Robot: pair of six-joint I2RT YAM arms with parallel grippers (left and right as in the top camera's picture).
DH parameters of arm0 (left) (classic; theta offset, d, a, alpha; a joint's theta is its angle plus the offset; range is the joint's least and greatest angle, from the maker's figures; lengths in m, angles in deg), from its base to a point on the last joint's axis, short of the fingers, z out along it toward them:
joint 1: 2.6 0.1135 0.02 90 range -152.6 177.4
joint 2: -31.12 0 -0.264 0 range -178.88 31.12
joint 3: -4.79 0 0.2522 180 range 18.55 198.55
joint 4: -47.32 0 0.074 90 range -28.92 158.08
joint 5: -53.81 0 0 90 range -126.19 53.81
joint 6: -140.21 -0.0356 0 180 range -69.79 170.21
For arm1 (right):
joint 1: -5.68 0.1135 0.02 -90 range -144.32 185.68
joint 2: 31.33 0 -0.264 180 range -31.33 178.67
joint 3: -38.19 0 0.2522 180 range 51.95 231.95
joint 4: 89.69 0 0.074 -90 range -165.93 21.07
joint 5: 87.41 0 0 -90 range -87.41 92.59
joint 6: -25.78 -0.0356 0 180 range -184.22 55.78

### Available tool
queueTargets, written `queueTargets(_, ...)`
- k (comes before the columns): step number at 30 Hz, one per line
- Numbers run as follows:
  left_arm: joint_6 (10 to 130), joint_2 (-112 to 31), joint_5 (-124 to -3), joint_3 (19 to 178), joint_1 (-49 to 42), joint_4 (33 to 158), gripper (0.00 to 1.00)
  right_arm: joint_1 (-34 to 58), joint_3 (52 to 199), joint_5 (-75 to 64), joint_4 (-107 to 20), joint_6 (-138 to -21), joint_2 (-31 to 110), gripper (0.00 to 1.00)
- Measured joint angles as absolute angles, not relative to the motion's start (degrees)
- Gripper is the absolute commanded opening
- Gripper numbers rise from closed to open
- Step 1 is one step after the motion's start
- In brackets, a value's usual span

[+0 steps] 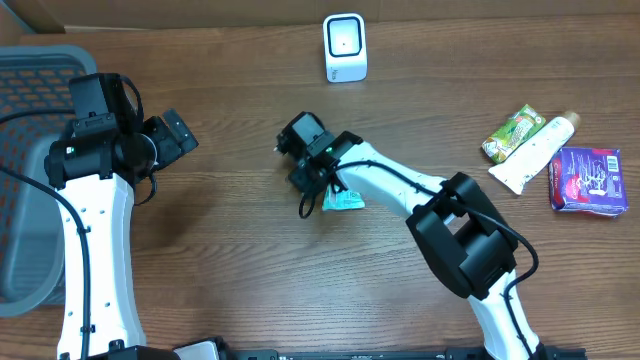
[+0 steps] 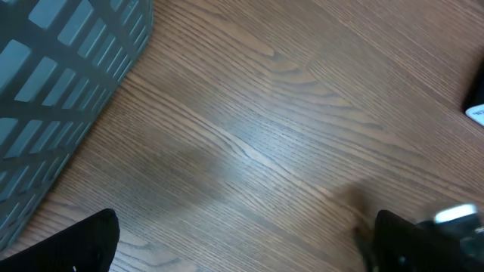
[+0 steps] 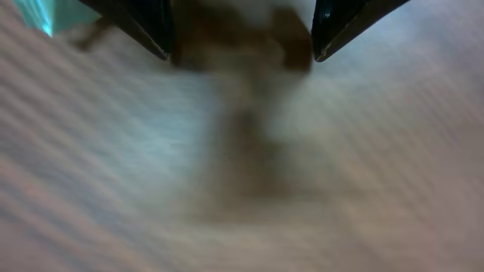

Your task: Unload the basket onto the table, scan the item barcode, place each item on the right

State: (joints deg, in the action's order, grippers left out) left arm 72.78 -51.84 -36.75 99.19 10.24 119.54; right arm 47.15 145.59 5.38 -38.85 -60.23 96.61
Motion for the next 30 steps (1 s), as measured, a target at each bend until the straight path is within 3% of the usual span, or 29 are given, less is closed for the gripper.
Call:
queueTargets(7,72.8,-51.8,-36.7,99.2,10.2,119.5,1.00,40.3,146.5,9.4,-33.7,-72.0,96.5,0.60)
queueTargets(15,72.8,-51.8,-36.7,99.2,10.2,119.5,1.00,31.3,150.8,-0.6,-23.4,-74.6,95.8,0.69)
queueTargets(20,72.8,-51.8,-36.7,99.2,10.2,119.5,1.00,25.6,154.6,-10.9,-16.3,-69.5,89.9,0.83)
queueTargets(30,72.8,-51.8,-36.7,99.2,10.2,119.5,1.00,13.3,150.7,-27.3,-7.8,-51.6,85.8,0.82)
